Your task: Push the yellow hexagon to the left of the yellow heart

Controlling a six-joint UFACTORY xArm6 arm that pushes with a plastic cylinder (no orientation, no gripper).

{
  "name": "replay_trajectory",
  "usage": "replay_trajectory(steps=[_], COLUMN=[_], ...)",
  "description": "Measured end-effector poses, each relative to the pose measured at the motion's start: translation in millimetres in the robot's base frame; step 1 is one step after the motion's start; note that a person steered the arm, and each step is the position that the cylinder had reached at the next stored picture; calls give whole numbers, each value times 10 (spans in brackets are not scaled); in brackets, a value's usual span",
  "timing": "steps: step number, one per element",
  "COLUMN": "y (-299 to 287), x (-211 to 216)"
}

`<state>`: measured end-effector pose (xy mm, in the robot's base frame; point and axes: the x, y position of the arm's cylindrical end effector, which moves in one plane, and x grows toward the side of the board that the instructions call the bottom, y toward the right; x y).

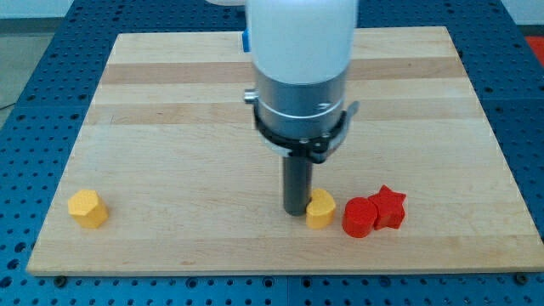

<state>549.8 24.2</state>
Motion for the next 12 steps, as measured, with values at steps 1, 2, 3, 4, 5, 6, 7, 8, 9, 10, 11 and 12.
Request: replay_trajectory(steps=[1,2,3,4,5,6,7,8,9,10,11,12], y=[78,-523,-1521,-3286,-3286,-3268,-2936,-2220,-1724,-2374,-3020,-2834], x=[6,-6,-210,-545,-545,-249,-7,-6,-11,-158,-144,128])
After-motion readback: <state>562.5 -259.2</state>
